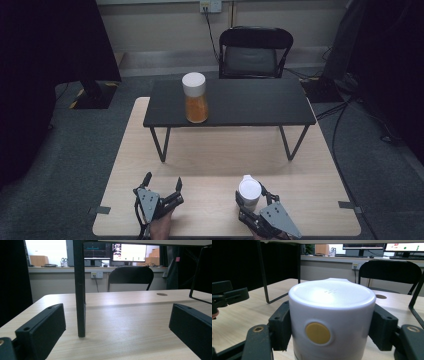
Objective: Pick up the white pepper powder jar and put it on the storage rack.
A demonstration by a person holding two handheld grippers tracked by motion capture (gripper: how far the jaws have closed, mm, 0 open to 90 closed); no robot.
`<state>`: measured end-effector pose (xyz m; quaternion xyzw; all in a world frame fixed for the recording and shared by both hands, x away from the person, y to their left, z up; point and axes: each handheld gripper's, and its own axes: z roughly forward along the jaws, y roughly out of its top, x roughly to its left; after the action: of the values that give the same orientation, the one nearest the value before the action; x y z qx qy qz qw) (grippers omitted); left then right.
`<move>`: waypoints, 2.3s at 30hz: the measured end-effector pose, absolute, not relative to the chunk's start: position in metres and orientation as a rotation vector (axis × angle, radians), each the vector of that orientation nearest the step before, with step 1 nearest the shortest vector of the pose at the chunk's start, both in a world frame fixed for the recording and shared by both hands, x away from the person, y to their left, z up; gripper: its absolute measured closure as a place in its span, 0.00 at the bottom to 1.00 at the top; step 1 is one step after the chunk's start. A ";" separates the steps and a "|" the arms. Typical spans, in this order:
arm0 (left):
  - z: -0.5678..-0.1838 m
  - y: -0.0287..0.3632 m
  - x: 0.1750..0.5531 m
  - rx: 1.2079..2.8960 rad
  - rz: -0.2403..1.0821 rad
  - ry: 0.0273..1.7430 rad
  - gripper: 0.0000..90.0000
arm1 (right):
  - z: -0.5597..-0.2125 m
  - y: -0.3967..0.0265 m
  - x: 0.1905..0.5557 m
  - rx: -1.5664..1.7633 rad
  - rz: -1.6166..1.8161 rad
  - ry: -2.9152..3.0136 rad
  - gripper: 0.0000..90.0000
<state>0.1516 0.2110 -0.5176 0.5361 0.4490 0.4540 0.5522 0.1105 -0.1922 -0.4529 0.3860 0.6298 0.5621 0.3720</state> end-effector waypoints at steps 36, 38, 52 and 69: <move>-0.518 0.211 0.152 1.267 1.073 1.062 0.00 | -0.403 -0.197 0.142 0.926 1.465 1.681 0.34; -0.518 0.211 0.152 1.267 1.073 1.062 0.00 | -0.400 -0.198 0.144 0.922 1.466 1.679 0.34; -0.518 0.211 0.152 1.267 1.074 1.062 0.00 | -0.375 -0.198 0.163 0.900 1.456 1.682 0.34; -0.518 0.211 0.152 1.267 1.074 1.062 0.00 | -0.342 -0.198 0.189 0.891 1.472 1.675 0.34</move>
<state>0.1516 0.2109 -0.5176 0.5359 0.4491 0.4541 0.5523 0.1887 -0.1982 -0.3420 0.3458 0.6504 0.5715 0.3617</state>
